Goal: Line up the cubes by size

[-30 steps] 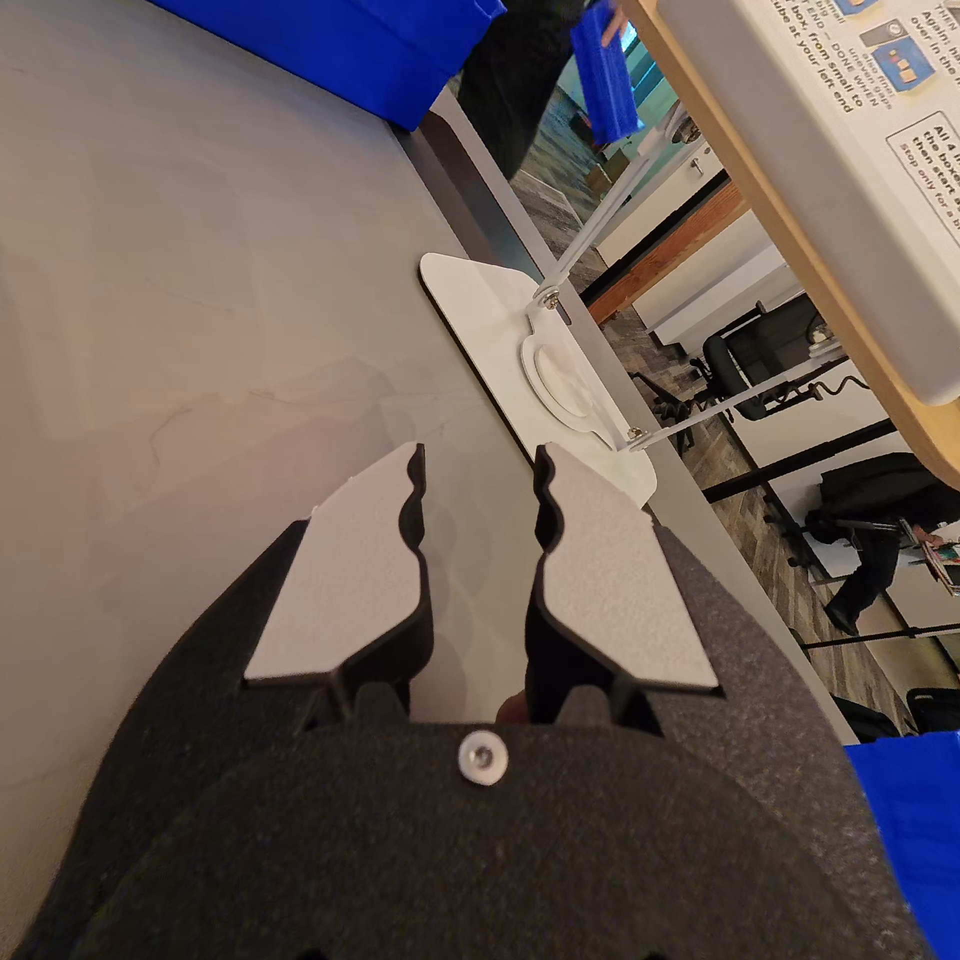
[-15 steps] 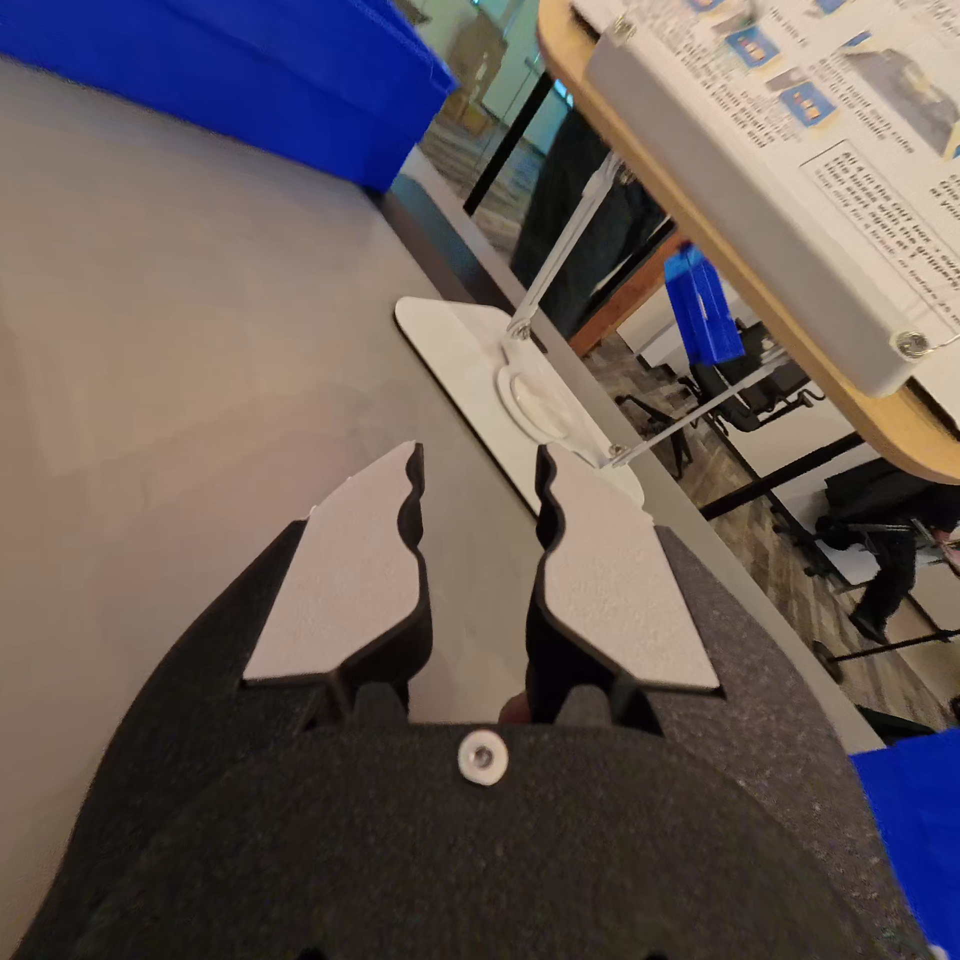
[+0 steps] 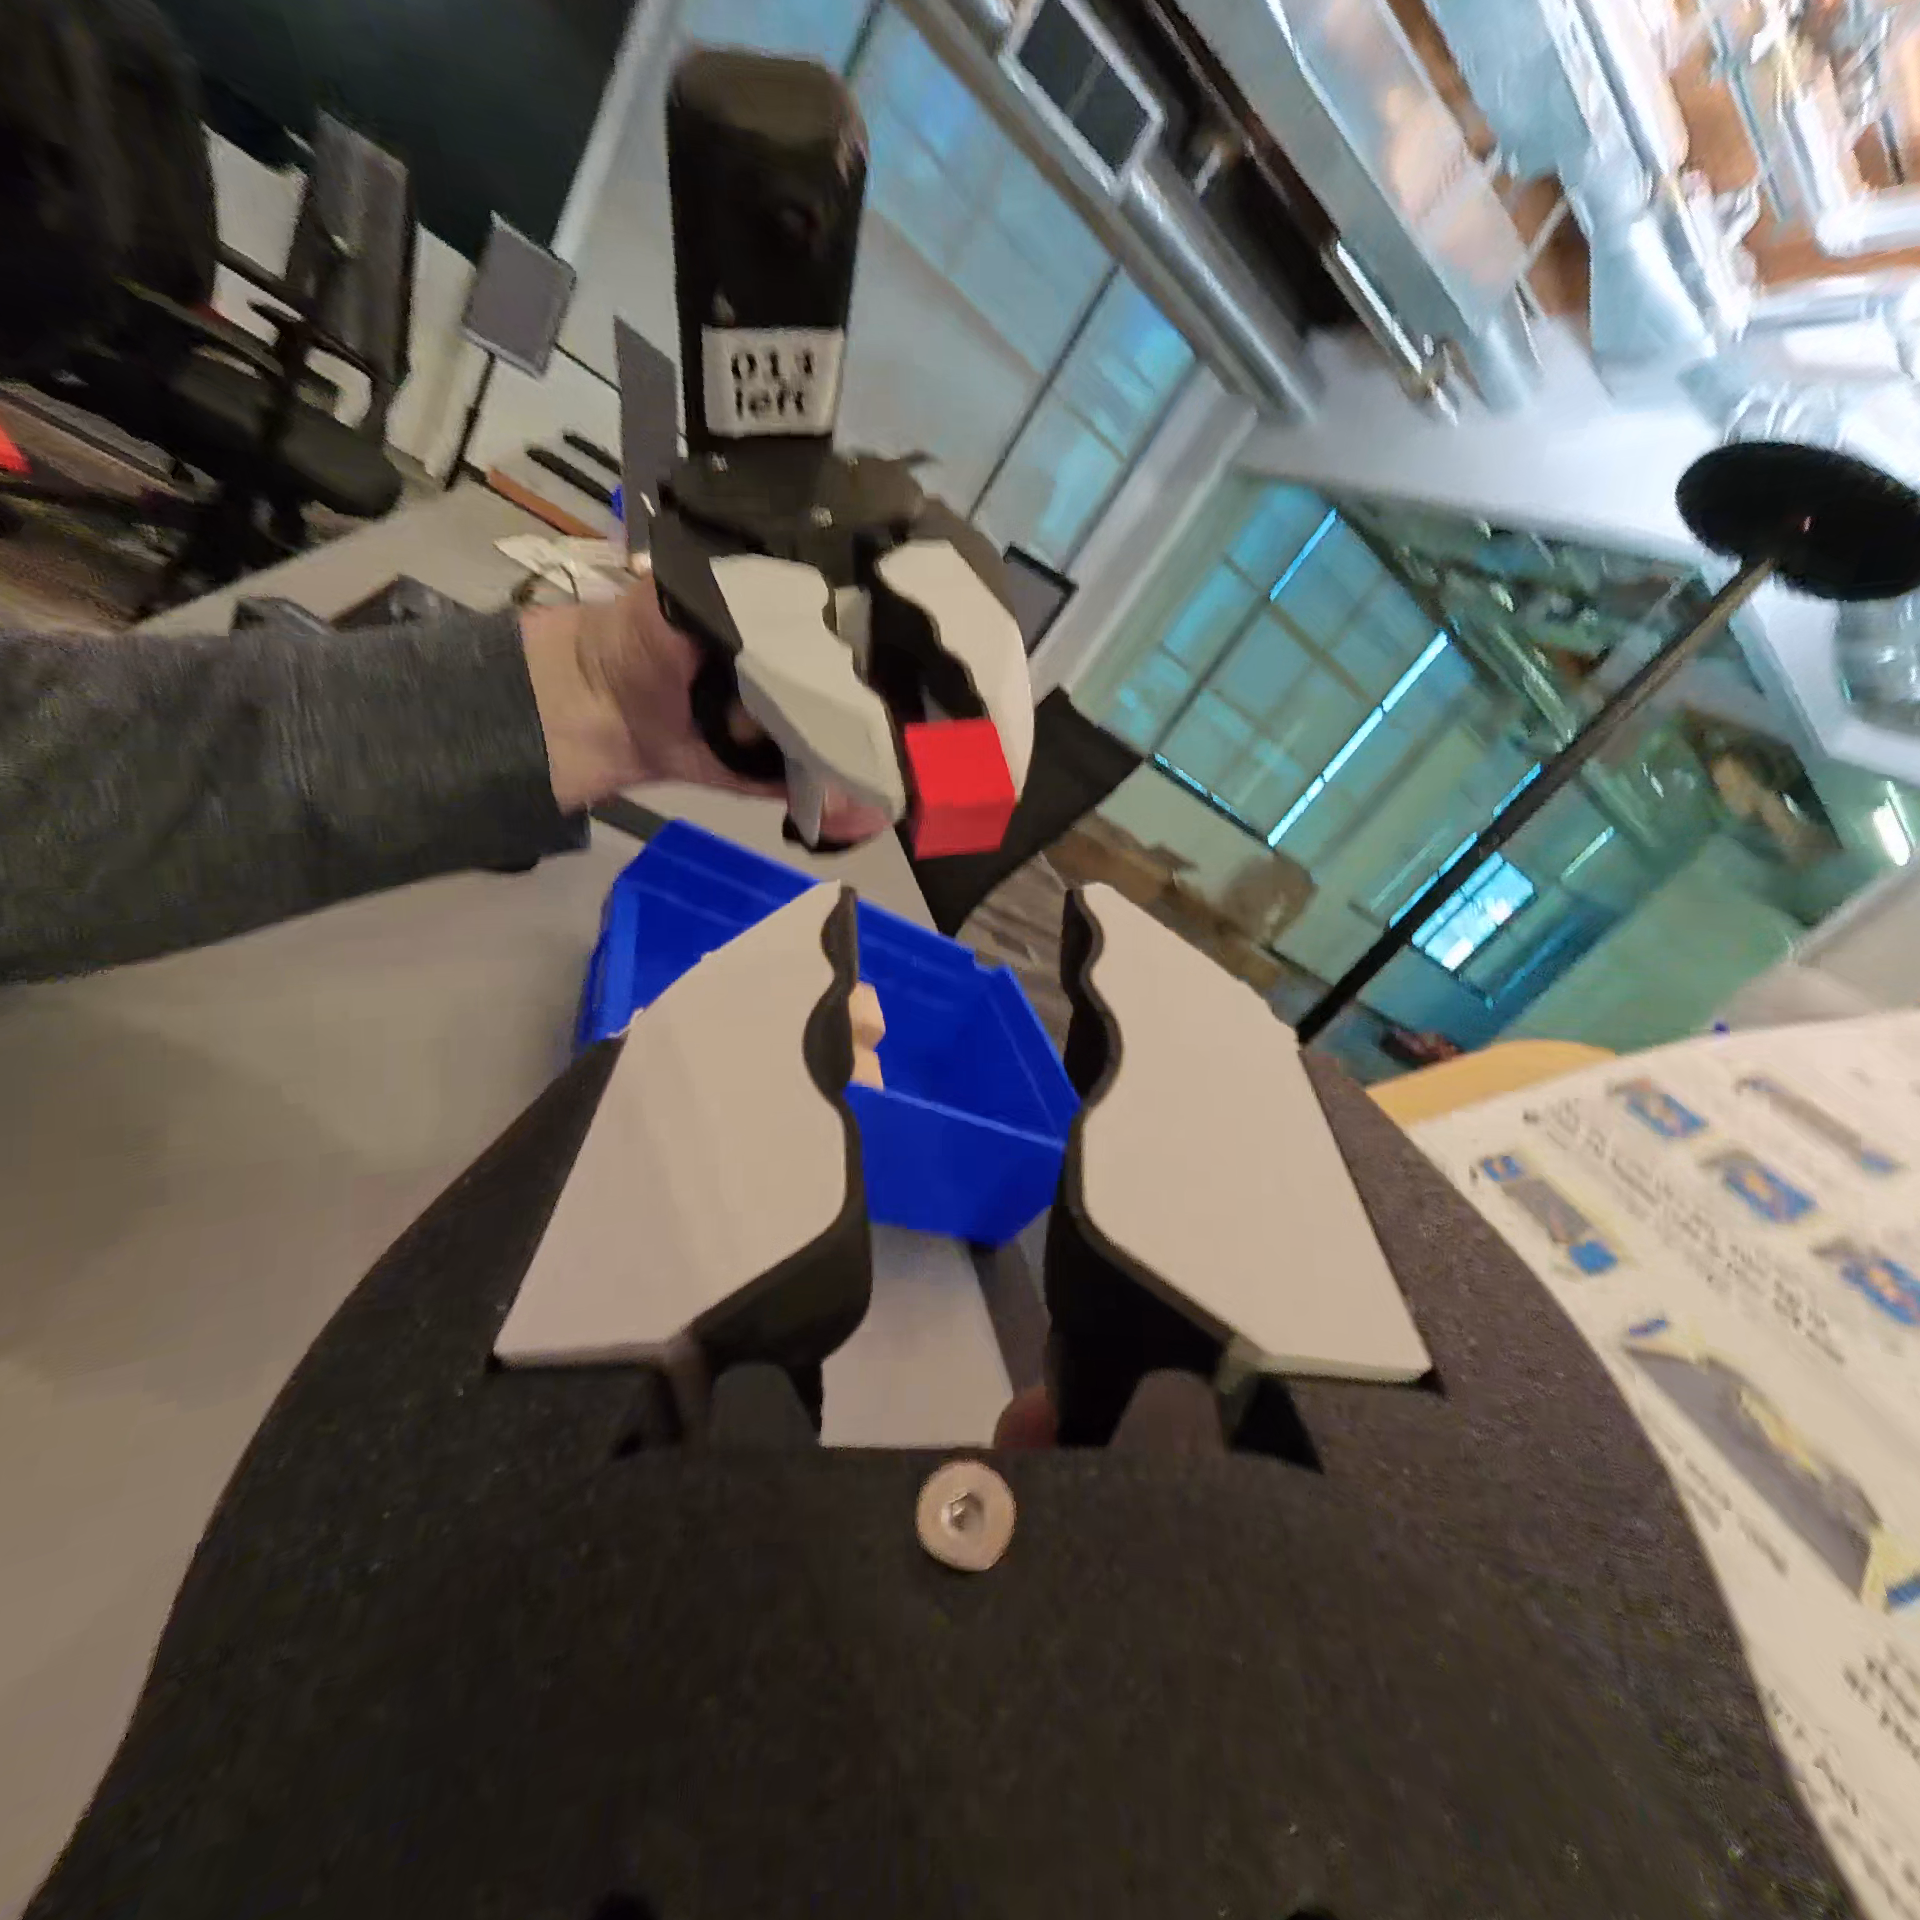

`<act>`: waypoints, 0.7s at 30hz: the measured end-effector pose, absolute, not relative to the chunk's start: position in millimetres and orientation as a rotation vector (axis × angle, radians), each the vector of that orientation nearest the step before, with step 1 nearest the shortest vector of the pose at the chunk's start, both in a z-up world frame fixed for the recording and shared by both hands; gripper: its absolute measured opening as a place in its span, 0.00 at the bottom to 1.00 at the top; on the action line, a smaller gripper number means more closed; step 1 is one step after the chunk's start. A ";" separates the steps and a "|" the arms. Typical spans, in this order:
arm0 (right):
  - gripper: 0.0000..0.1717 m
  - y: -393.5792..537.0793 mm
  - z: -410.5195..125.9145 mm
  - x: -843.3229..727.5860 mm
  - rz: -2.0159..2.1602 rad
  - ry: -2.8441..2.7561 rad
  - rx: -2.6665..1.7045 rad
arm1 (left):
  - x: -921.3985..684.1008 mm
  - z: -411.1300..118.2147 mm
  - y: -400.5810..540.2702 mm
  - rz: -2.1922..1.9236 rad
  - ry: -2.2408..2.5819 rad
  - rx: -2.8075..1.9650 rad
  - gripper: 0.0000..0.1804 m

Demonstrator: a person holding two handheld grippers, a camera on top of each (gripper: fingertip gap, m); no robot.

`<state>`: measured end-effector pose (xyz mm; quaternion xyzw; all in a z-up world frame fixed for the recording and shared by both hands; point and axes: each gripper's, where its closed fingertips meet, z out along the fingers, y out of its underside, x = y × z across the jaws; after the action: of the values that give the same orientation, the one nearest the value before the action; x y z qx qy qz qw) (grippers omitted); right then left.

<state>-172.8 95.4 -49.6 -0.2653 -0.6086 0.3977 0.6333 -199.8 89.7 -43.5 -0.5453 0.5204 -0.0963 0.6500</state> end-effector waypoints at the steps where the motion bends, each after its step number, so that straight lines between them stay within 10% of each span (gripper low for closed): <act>1: 0.21 92.5 -44.4 -172.6 0.913 -1.388 -0.590 | -190.8 -41.4 88.3 -0.239 1.192 -1.214 0.12; 21: 0.12 76.3 -35.5 -155.1 1.037 -1.407 -0.500 | -148.1 -38.4 77.8 -0.448 1.250 -1.081 0.12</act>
<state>-155.1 76.3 -35.5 -0.2168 -0.6107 0.4500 0.6145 -148.1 77.8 -38.4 -0.4769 0.5513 -0.1975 0.6555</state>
